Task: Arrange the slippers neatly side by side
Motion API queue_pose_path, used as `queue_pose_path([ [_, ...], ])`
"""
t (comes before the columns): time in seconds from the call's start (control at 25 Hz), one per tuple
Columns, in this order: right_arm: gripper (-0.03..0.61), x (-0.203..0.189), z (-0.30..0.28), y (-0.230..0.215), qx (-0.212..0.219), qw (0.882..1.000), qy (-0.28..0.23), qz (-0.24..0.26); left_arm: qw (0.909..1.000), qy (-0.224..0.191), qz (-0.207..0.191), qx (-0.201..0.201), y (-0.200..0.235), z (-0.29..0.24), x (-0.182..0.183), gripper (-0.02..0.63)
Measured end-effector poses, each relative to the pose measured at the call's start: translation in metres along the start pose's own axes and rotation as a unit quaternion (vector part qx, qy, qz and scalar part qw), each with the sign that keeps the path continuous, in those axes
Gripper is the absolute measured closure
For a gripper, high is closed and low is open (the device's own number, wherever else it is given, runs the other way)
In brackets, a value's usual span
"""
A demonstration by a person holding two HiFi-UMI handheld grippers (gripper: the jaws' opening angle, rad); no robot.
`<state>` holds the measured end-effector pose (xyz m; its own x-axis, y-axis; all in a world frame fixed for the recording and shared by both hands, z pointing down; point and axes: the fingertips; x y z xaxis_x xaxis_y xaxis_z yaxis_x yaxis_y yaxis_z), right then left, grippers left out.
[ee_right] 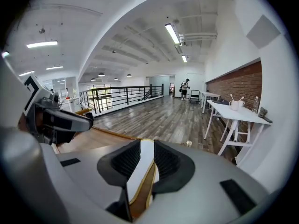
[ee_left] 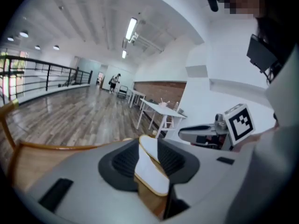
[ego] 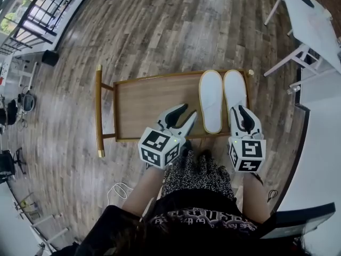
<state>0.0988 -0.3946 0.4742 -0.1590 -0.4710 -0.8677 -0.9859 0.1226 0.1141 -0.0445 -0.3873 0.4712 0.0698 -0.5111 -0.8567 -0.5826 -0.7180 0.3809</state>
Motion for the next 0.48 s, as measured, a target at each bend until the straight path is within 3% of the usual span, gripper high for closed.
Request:
queue_pose_path([
  [0.16,0.491,0.002,0.005,0.002,0.002,1.000,-0.002,-0.011,0.9959,-0.052,-0.040,0.063,0.004,0.011,0.024,0.605],
  [0.48,0.574,0.004,0.020,-0.006,-0.018,1.000,-0.021,-0.007,0.9858,-0.098,-0.038,0.131,-0.007,0.014,0.021,0.611],
])
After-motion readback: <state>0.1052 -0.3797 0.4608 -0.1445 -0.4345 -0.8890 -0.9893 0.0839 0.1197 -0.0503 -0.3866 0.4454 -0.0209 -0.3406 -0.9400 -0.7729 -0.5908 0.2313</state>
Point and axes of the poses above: the fingertips, and each gripper's own axes: z backward along the fingers, y to its left, x out of its top, and after that the axes turned 13 degrees about -x, right-handed
